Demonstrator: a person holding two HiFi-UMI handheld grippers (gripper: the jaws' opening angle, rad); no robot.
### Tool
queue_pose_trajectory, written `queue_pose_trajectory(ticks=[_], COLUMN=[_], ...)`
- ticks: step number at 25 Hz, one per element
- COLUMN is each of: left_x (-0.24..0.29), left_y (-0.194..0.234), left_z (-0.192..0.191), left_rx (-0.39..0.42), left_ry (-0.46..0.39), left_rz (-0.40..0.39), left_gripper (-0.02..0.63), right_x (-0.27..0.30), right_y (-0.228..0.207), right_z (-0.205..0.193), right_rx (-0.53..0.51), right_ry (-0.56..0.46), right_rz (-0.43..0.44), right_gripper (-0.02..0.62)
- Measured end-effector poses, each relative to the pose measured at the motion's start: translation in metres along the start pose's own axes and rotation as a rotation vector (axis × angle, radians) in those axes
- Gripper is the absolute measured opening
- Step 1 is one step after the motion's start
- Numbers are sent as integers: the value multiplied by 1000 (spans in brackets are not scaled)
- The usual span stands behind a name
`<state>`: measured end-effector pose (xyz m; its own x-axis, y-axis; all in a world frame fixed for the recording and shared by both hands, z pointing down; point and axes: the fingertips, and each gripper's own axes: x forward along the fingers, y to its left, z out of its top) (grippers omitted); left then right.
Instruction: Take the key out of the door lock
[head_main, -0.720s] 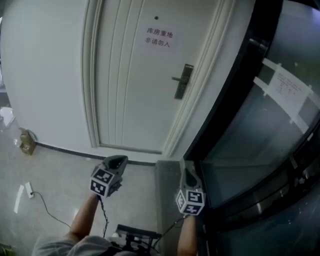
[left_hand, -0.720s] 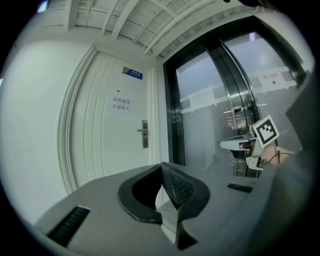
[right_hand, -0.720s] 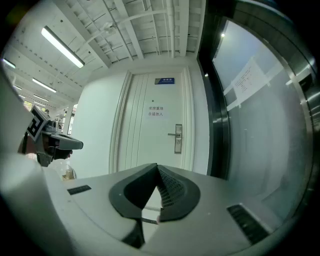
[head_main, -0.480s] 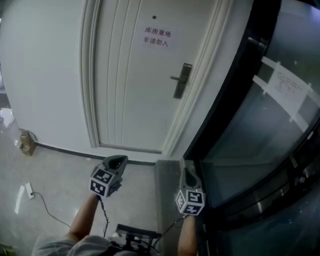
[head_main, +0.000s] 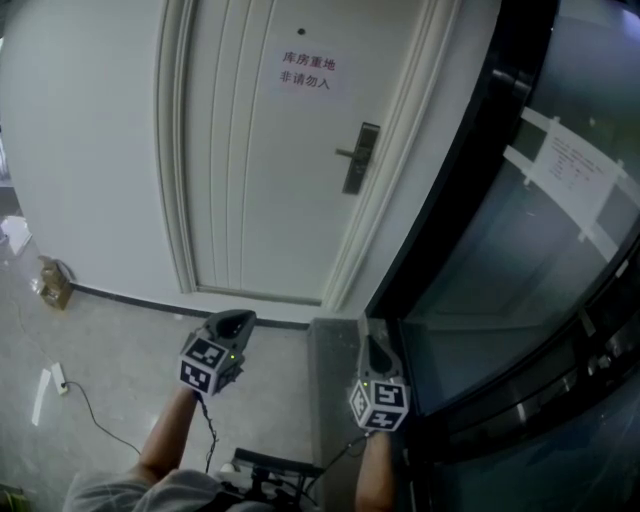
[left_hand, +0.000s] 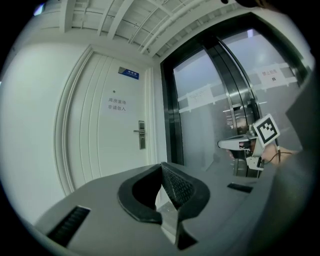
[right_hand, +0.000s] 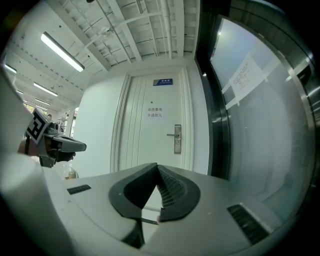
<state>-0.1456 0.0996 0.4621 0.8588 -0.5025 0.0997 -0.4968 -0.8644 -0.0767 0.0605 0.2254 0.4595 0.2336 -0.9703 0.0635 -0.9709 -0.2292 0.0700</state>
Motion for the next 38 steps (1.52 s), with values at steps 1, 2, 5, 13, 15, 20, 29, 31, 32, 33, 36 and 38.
queue_pose_trajectory(ticks=[1, 2, 5, 13, 15, 20, 29, 31, 32, 33, 36, 38], left_x=[1, 3, 5, 5, 8, 20, 69, 83, 91, 98, 121, 136], left_y=[-3, -7, -14, -37, -41, -38, -14, -6, -1, 4, 20, 30], left_z=[0, 1, -1, -6, -8, -5, 2, 5, 6, 6, 9, 13], left_rx=[3, 5, 8, -1, 0, 10, 25, 23, 22, 20, 20, 23], left_ry=[0, 0, 8, 8, 13, 10, 2, -3, -4, -3, -2, -1], left_rz=[1, 3, 15, 38, 39, 40, 19, 15, 13, 12, 11, 7], left_gripper=[-8, -7, -8, -7, -8, -8, -6, -8, -7, -7, -8, -8], right_x=[-1, -2, -4, -16, -15, -5, 39, 54, 61, 69, 95, 113], right_y=[-3, -6, -15, -28, -32, -36, -53, -59, -62, -64, -69, -73], right_z=[-1, -2, -6, -13, -16, -15, -16, -13, -11, -10, -7, -4], right_rx=[3, 7, 20, 16, 24, 11, 26, 27, 29, 30, 23, 24], right_ry=[0, 1, 7, 1, 3, -3, -4, -4, -6, -7, -7, -4], right_rz=[4, 7, 14, 43, 47, 51, 30, 20, 17, 16, 15, 13], right_gripper=[8, 8, 7, 6, 7, 8, 6, 7, 7, 8, 7, 8])
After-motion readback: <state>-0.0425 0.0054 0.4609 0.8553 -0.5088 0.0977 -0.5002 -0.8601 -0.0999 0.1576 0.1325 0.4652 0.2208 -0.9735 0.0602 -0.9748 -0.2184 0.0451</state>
